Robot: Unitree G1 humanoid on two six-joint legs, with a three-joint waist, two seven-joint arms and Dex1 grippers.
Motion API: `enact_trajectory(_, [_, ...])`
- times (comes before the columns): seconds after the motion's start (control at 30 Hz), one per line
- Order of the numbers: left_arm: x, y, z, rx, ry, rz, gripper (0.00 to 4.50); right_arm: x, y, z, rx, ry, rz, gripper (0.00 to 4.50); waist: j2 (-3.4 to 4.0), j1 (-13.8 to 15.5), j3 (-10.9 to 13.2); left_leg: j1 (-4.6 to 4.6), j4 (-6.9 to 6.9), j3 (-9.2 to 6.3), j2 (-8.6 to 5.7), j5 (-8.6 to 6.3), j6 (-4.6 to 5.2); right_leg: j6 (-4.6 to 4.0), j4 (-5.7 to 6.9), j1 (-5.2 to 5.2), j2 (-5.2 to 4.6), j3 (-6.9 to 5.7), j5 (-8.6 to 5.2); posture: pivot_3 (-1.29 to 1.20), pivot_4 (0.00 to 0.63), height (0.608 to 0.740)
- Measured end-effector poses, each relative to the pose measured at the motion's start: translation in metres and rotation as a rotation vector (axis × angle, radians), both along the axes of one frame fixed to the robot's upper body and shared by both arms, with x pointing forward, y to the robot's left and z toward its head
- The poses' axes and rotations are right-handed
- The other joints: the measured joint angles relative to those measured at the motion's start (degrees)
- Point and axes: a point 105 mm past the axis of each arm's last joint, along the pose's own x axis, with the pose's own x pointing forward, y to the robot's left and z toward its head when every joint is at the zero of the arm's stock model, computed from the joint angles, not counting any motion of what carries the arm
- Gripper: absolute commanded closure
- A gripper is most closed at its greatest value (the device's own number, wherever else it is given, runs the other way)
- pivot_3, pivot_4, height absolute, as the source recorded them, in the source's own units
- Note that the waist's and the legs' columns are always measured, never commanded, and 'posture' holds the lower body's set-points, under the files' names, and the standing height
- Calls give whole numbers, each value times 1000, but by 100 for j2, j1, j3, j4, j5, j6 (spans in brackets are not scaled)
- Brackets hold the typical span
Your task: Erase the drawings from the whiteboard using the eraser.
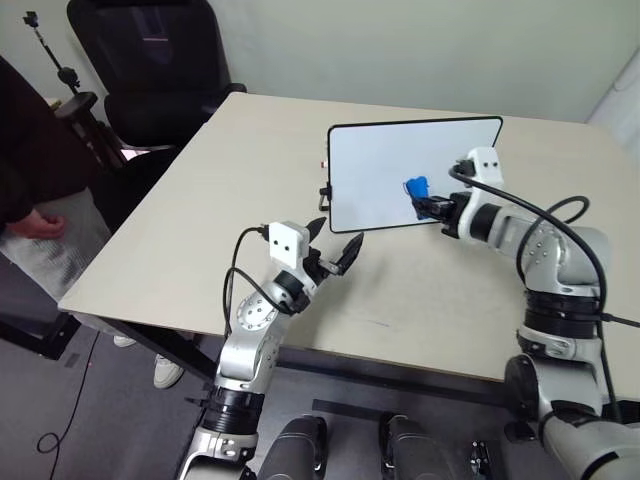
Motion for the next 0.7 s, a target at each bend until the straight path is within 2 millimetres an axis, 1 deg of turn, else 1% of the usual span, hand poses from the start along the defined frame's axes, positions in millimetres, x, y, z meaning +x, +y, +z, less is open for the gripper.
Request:
enact_trajectory(0.07, [0,0,0,1,1,-1,0,4,2,-3,8,-3,-18,4029,0,4,0,-3,0,1,-1,-6,-7,-24,0,-4,0,0,7,0,150,740])
enact_trajectory(0.3, [1,-1,0,2,1,-8,0,29,-1,-26,13,-8,-132,4029,0,-9,0,-8,-1,1,2,-21,-20,-31,6,-21,1,-2,-4,0,150,740])
enact_trajectory(0.43, [1,-2,2,4,-3,-17,0,44,4,-31,33,-11,-174,4029,0,-32,0,-5,1,2,2,-18,-18,-35,7,-21,1,-1,-1,0,150,740])
enact_trajectory(0.53, [2,-3,1,5,-1,-18,0,53,8,-34,34,-9,-207,4029,0,-43,0,2,2,1,2,-14,-16,-10,5,-19,1,-1,-15,0,150,740])
enact_trajectory(0.6, [2,-2,1,6,-1,-18,0,58,5,-37,29,-2,-237,4029,0,-43,0,6,2,-2,3,-15,-16,-11,4,-14,1,2,-15,0,150,740])
enact_trajectory(0.7, [2,-2,1,8,-1,-16,0,62,-5,-47,8,20,-305,4029,-1,-43,1,5,-5,-5,4,-16,-16,-28,1,-13,1,8,-24,0,150,740])
